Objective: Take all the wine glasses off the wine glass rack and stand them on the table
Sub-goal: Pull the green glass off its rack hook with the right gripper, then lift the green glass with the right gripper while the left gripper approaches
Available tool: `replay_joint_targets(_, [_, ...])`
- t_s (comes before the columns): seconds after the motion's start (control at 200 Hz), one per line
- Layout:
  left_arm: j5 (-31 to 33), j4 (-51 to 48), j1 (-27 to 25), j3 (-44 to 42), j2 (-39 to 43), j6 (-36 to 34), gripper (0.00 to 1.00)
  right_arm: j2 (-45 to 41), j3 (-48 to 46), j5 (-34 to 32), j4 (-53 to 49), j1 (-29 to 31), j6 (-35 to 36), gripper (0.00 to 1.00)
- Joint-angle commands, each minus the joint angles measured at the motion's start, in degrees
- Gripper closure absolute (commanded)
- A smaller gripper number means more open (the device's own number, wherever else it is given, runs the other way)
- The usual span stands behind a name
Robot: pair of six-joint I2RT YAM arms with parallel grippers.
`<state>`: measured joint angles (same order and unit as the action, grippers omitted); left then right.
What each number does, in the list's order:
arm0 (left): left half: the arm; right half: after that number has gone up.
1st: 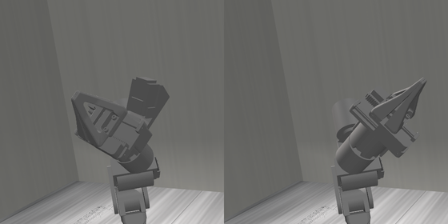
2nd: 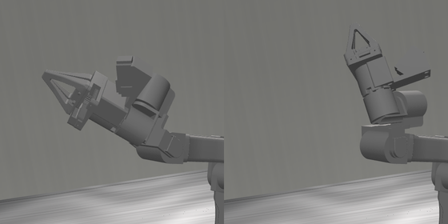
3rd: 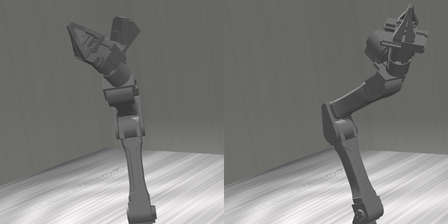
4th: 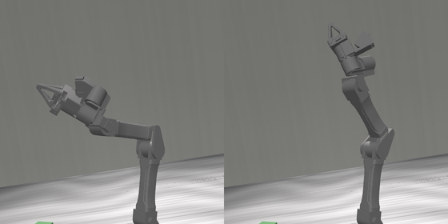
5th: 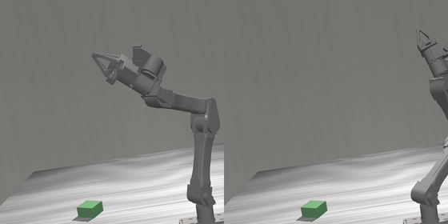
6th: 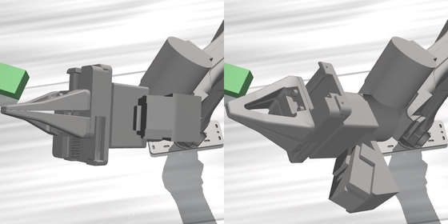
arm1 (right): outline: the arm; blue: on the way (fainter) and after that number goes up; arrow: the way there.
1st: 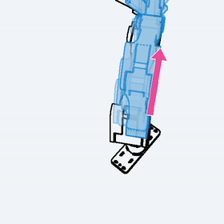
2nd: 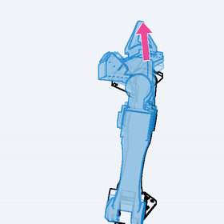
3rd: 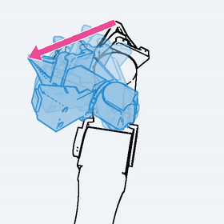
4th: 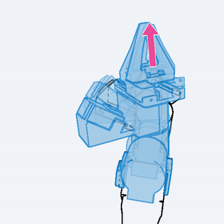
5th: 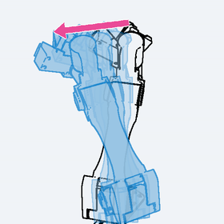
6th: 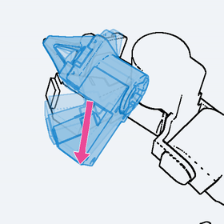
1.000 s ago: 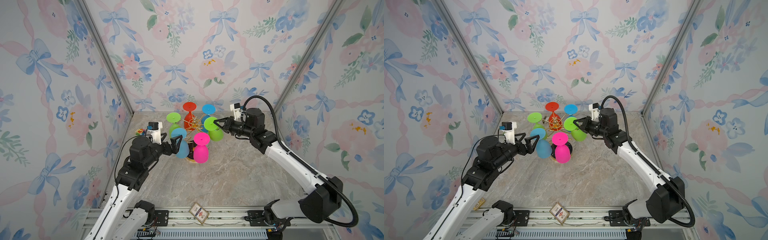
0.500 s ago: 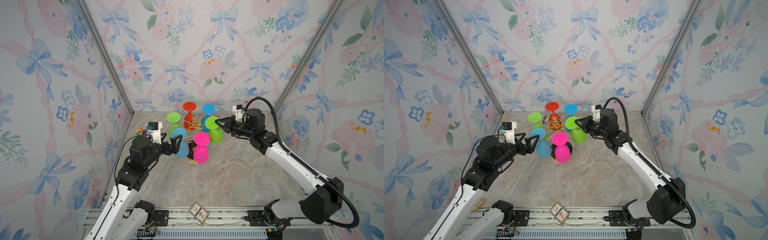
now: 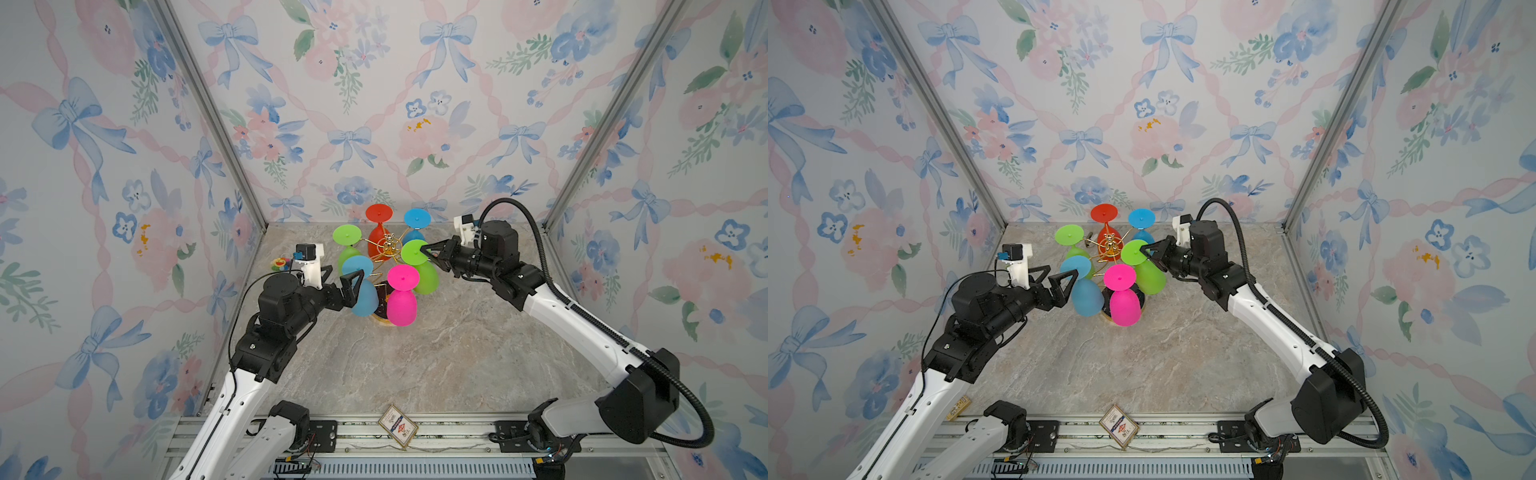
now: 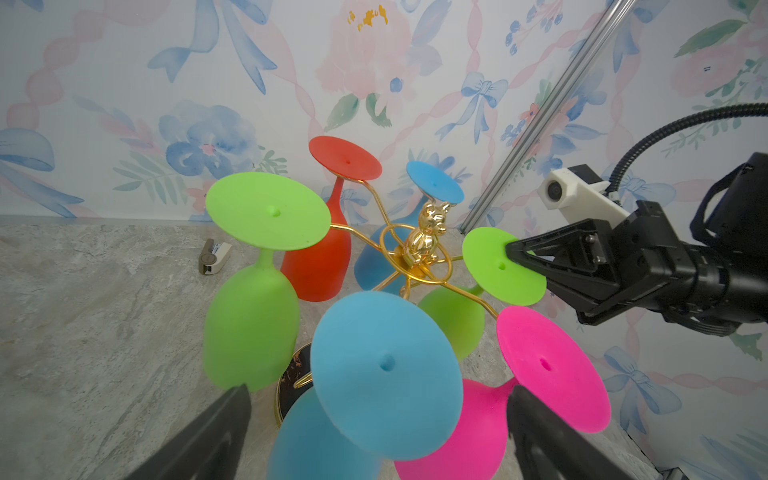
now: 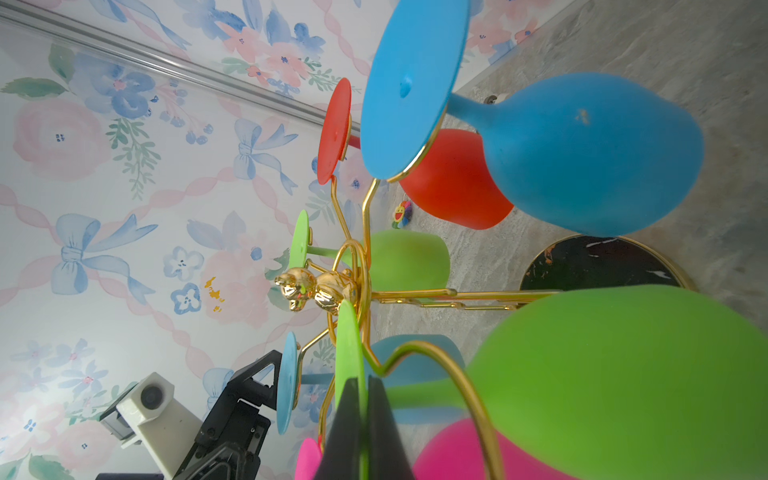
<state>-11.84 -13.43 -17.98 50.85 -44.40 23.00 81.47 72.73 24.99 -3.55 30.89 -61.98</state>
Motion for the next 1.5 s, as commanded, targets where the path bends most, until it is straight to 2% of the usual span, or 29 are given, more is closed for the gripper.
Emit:
replay_joint_targets(0.0, [0.07,0.07,0.35,-0.75,0.97,-0.16,0.02,-0.18,1.27,-0.12,0.62,0.75,0.96,1.00])
replay_joint_targets(0.425, [-0.47,0.07,0.37,0.68,-0.30,0.43,0.02,-5.65,-0.39,0.30,-1.69,-0.42,2.78,1.00])
replay_joint_targets(0.695, [-3.28,0.15,0.23,3.59,-2.25,0.55,0.02,-10.27,-3.04,1.55,-2.95,-1.99,2.92,1.00])
replay_joint_targets(0.96, [-6.59,0.16,-1.49,7.20,-4.86,1.38,0.04,-16.78,-5.40,2.01,-10.43,-3.90,8.77,1.00])
replay_joint_targets(1.12, [-6.40,0.16,-7.45,10.31,-6.87,1.27,0.05,-22.62,-5.54,1.56,-16.44,-5.83,19.97,1.00])
replay_joint_targets(1.35, [-3.39,0.25,-19.03,14.98,-10.99,2.21,0.07,-33.80,-5.32,-4.91,-21.37,-6.23,39.57,1.00])
replay_joint_targets(1.495, [-1.94,1.62,-27.67,18.38,-15.83,1.54,0.08,-36.29,-6.11,-4.26,-20.97,-6.12,45.29,1.00])
